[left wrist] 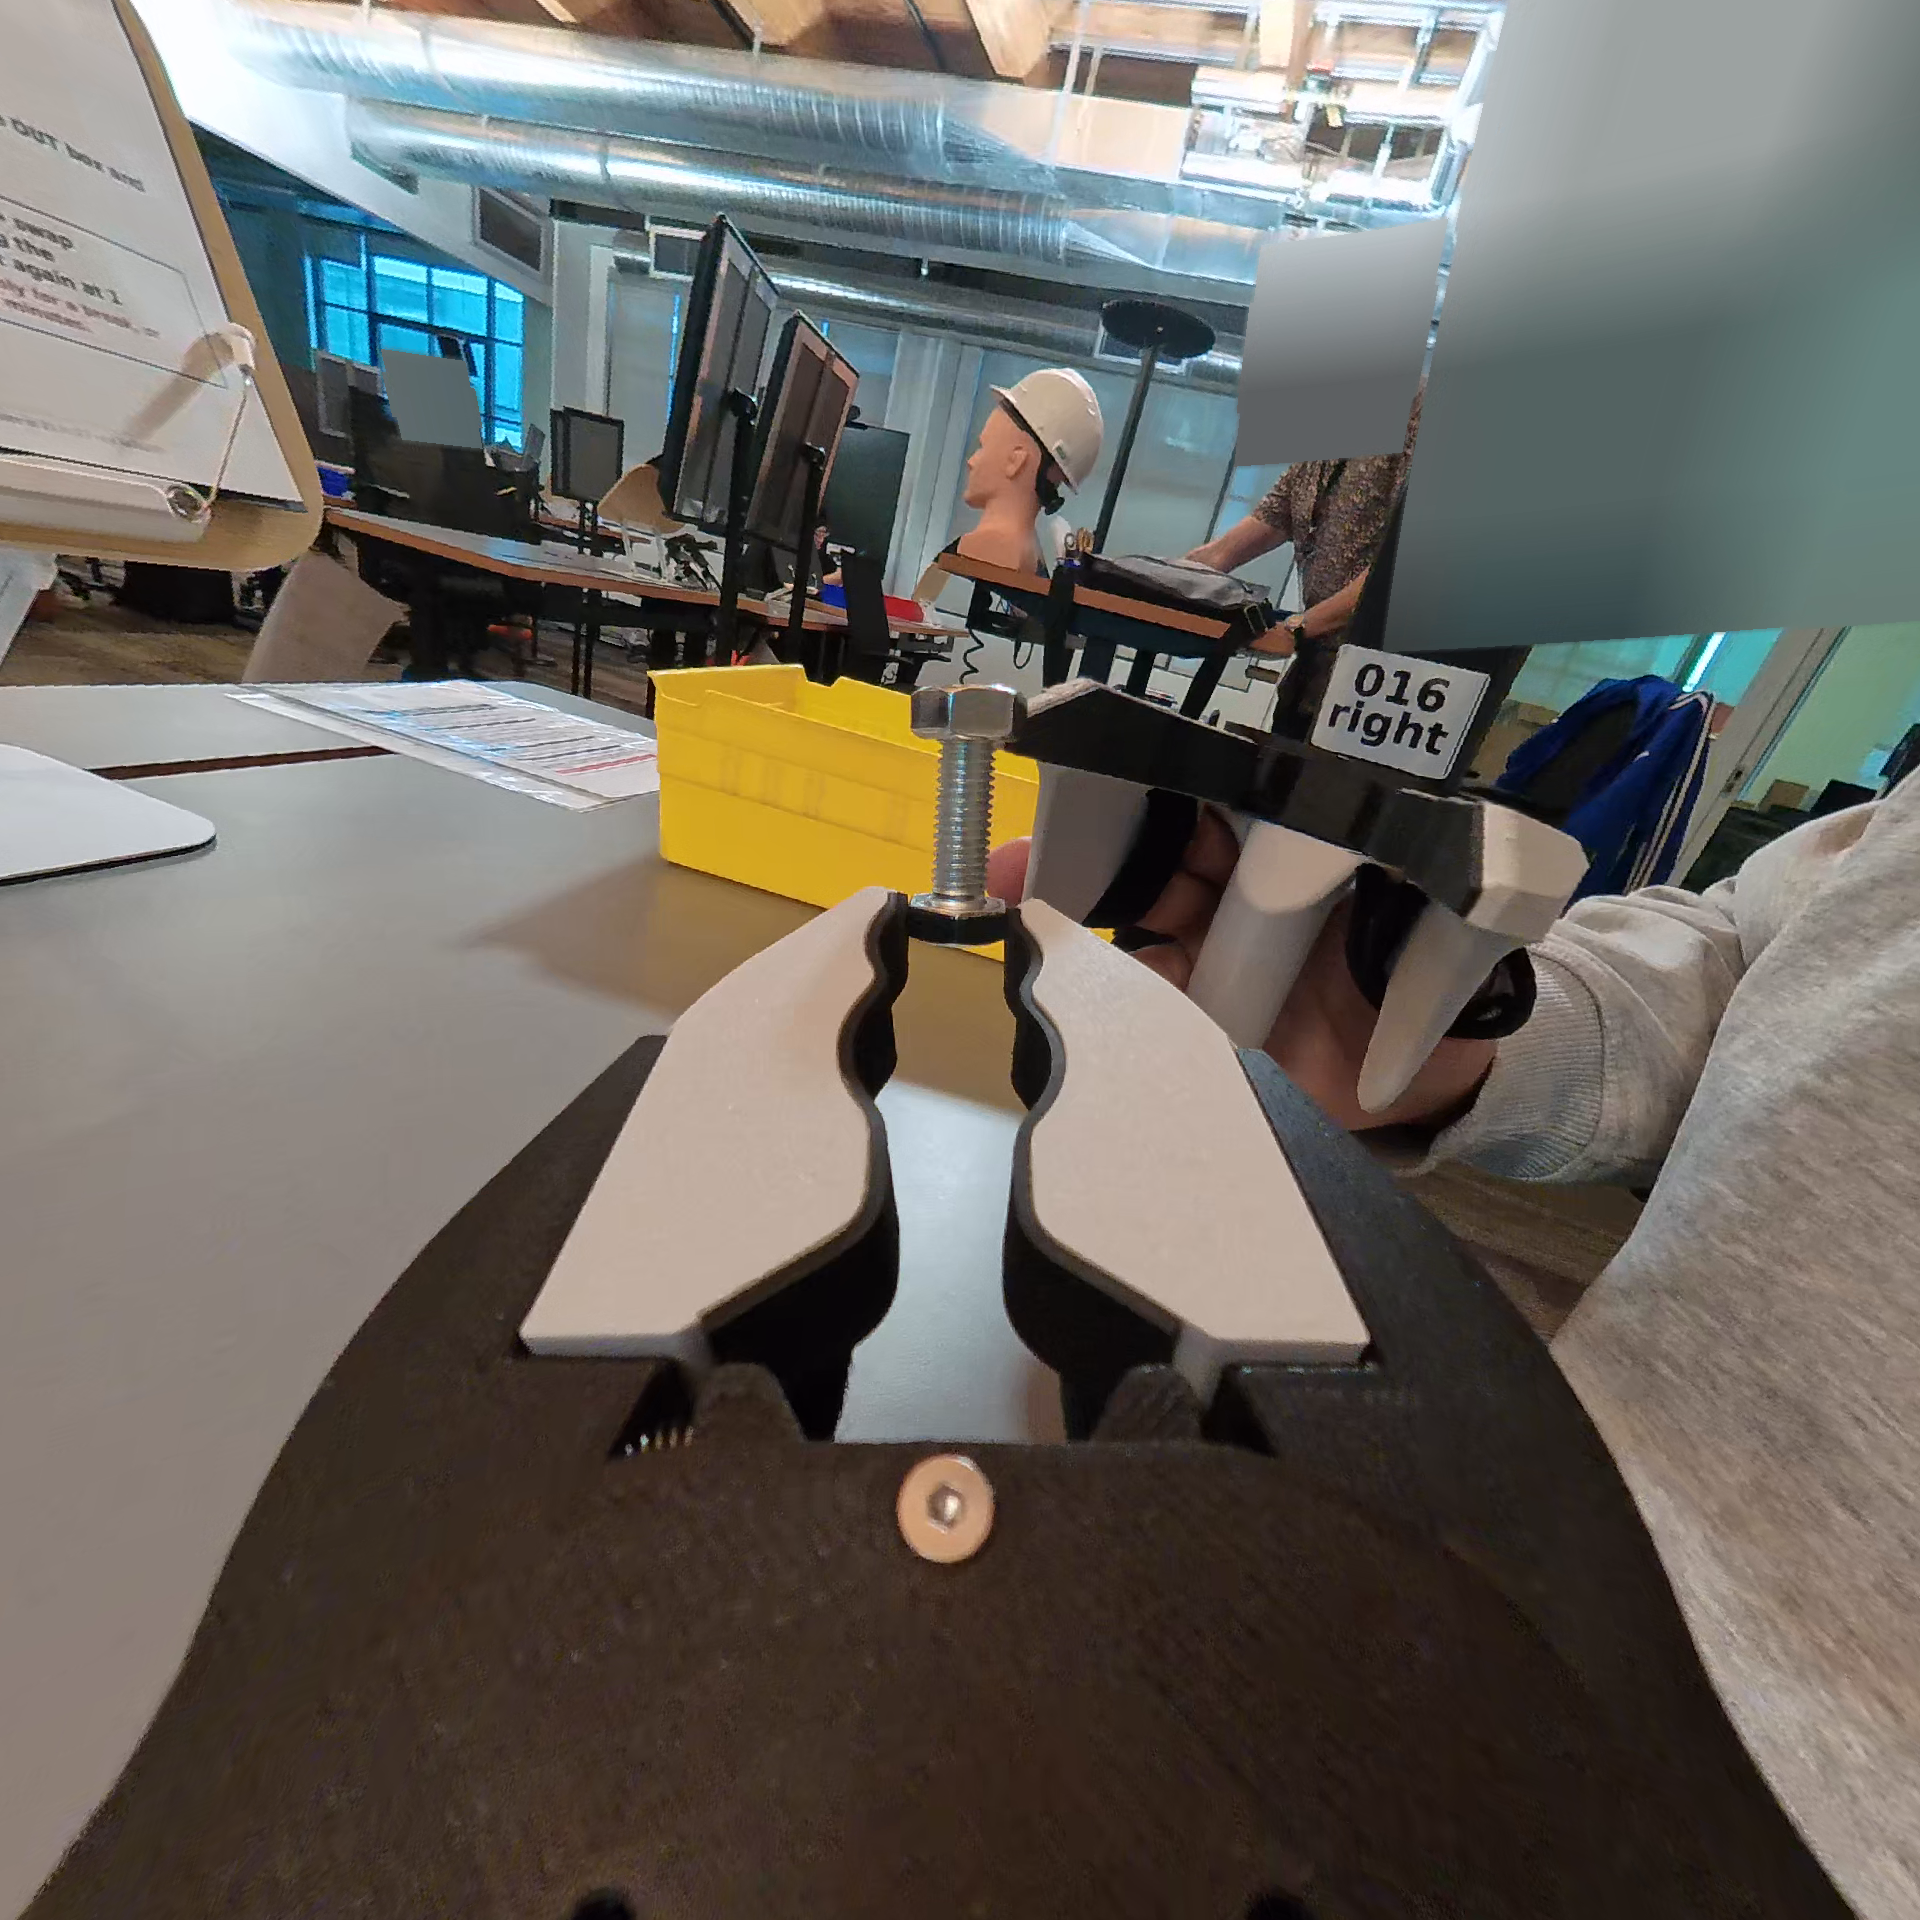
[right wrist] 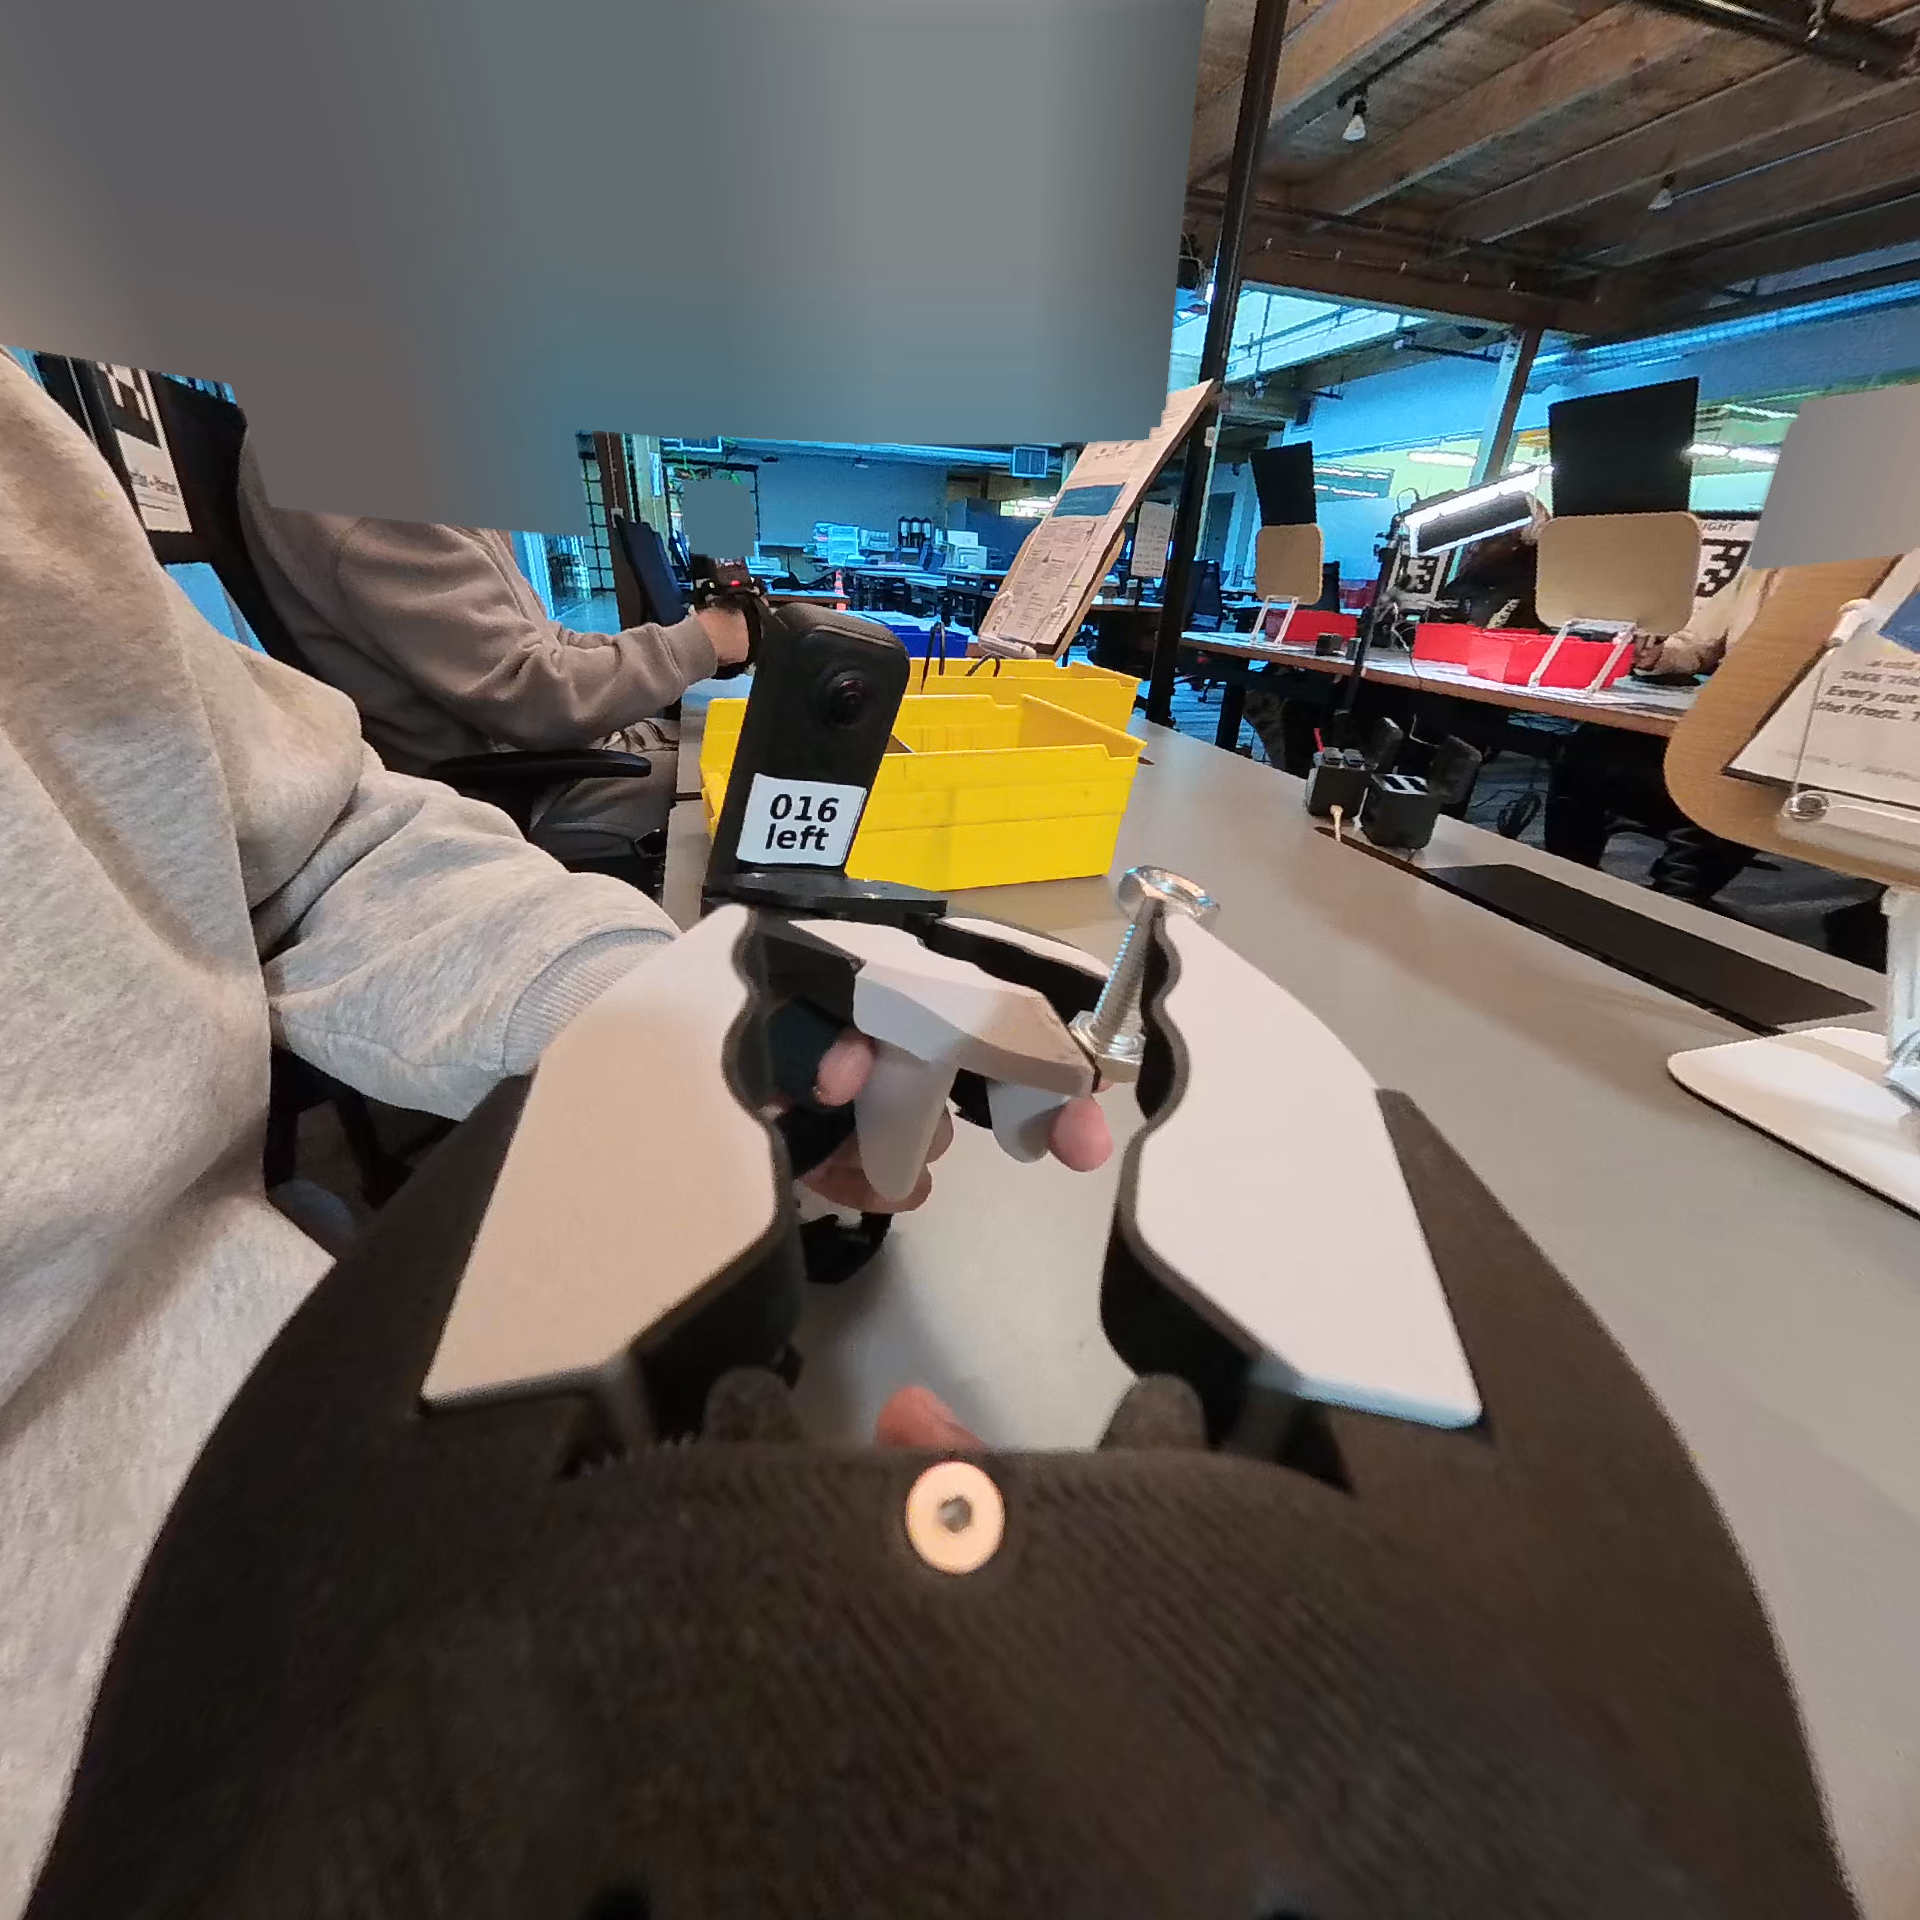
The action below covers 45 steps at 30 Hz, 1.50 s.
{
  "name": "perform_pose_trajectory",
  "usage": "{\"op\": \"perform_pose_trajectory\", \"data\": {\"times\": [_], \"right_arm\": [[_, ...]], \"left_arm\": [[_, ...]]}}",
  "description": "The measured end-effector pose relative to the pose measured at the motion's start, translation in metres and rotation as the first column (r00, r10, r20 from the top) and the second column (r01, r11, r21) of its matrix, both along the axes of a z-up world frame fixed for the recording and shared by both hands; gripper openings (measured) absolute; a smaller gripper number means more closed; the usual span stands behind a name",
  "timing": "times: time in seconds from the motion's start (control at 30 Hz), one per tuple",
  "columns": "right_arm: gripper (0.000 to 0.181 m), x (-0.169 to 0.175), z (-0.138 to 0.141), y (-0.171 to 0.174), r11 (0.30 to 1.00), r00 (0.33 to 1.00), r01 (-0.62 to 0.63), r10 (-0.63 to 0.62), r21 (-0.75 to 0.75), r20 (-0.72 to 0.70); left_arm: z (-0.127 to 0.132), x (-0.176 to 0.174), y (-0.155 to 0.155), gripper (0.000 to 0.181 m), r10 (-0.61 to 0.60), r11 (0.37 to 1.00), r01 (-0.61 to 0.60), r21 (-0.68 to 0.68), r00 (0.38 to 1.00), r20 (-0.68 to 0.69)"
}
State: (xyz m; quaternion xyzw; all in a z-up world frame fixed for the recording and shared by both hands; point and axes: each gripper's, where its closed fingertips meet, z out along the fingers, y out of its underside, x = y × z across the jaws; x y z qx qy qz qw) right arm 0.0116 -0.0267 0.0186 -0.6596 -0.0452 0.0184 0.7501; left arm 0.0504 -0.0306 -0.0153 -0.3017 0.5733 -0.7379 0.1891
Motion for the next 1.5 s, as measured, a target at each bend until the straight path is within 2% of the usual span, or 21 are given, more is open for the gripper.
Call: {"op": "perform_pose_trajectory", "data": {"times": [0.33, 0.53, 0.67, 0.77, 0.93, 1.2, 1.5], "right_arm": [[0.075, 0.007, 0.0, -0.001, 1.0, 0.999, 0.01, -0.009, 0.012, -0.054], [0.066, -0.001, -0.001, -0.001, 0.999, 0.999, -0.032, 0.032, 0.003, -0.037], [0.066, 0.005, 0.002, -0.003, 1.0, 0.999, -0.006, 0.007, 0.02, -0.041], [0.069, 0.012, 0.005, -0.006, 0.999, 0.998, 0.023, -0.021, 0.04, -0.055], [0.073, 0.01, 0.0, -0.002, 1.0, 0.996, 0.001, 0.001, 0.019, -0.09], [0.065, -0.001, 0.002, -0.002, 0.999, 0.998, -0.034, 0.035, 0.018, -0.043], [0.061, 0.016, 0.009, -0.01, 0.998, 0.997, 0.037, -0.033, 0.051, -0.074]], "left_arm": [[-0.001, -0.003, -0.005, 0.018, -0.016, 1.0, 0.016, 0.023, 1.0, 0.012], [-0.001, 0.0, 0.0, 0.018, 0.0, 1.0, 0.0, 0.003, 1.0, 0.0], [0.0, -0.001, -0.001, 0.018, -0.003, 1.0, 0.002, 0.011, 1.0, 0.008], [-0.001, -0.002, -0.003, 0.018, -0.01, 1.0, 0.01, 0.021, 1.0, 0.012], [-0.001, -0.003, -0.005, 0.018, -0.017, 1.0, 0.016, 0.027, 1.0, 0.014], [-0.001, 0.0, 0.0, 0.018, -0.003, 1.0, 0.003, 0.007, 1.0, 0.001], [-0.002, -0.004, -0.007, 0.018, -0.03, 0.999, 0.029, 0.037, 0.999, 0.013]]}}
